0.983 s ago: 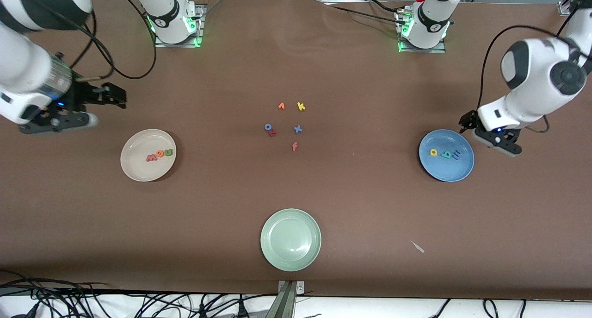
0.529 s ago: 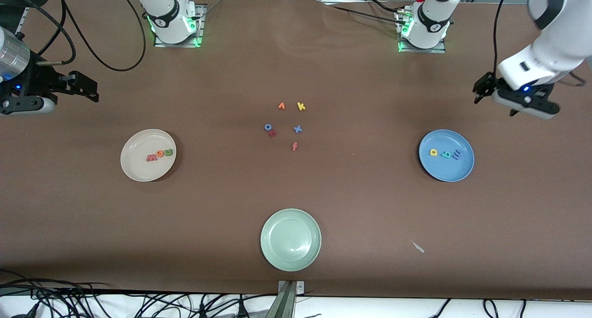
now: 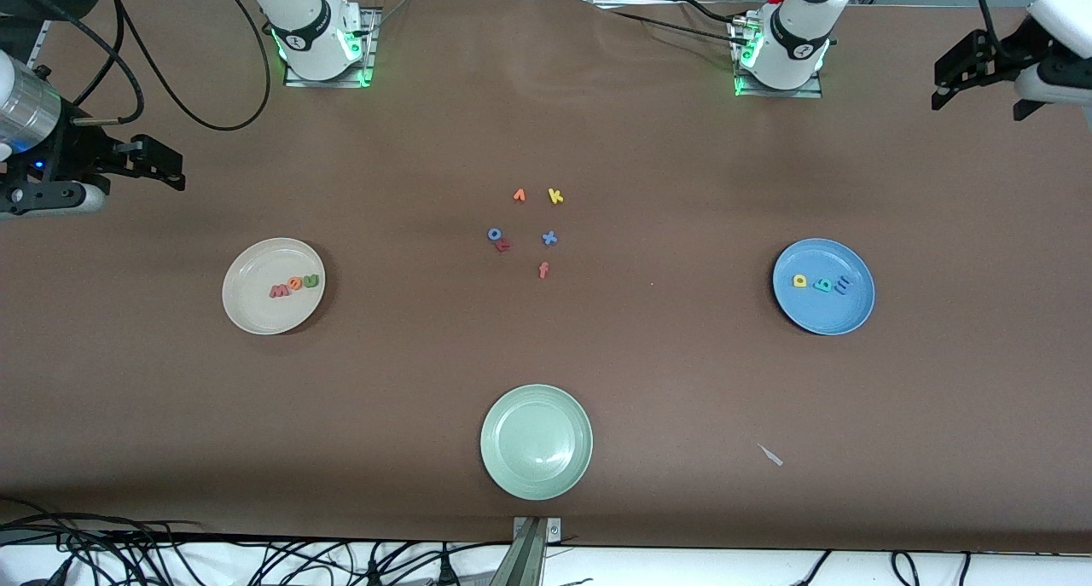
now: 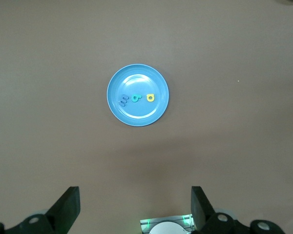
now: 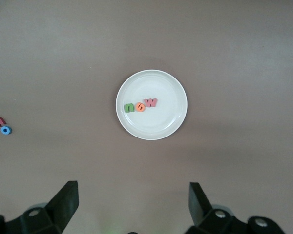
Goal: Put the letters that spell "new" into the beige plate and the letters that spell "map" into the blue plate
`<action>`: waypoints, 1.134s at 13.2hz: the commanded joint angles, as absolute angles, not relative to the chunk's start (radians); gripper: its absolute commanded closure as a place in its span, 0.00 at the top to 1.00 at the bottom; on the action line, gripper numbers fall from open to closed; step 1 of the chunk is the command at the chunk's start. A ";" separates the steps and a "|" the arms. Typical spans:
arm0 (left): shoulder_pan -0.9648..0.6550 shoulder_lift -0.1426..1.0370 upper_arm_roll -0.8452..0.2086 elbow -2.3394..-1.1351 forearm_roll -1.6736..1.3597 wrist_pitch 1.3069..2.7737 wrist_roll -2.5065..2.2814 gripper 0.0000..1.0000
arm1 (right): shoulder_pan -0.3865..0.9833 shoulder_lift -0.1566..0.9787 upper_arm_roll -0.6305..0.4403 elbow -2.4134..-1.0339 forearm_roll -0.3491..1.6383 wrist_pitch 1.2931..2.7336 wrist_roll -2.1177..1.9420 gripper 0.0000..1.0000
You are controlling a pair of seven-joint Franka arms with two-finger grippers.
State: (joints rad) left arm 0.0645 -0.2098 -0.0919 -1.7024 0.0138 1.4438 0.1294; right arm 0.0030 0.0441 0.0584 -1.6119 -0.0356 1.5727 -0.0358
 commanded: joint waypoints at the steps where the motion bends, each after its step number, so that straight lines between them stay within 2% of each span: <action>1: 0.041 -0.170 -0.084 -1.663 -0.017 1.424 0.109 1.00 | -0.015 0.040 0.081 -1.615 -0.037 1.574 -0.026 1.00; 6: 0.035 -0.051 -0.081 -1.565 -0.055 1.433 0.104 1.00 | -0.020 0.052 0.074 -1.615 -0.034 1.575 -0.035 1.00; 8: -0.038 -0.041 -0.004 -1.560 -0.057 1.433 0.059 1.00 | -0.020 0.054 0.074 -1.614 -0.032 1.575 -0.032 1.00; 13: -0.044 -0.020 0.006 -1.557 -0.090 1.434 0.018 1.00 | -0.018 0.054 0.074 -1.614 -0.009 1.629 -0.025 1.00; 15: -0.054 0.009 0.006 -1.505 -0.089 1.433 0.017 1.00 | -0.020 0.055 0.074 -1.614 -0.009 1.629 -0.026 1.00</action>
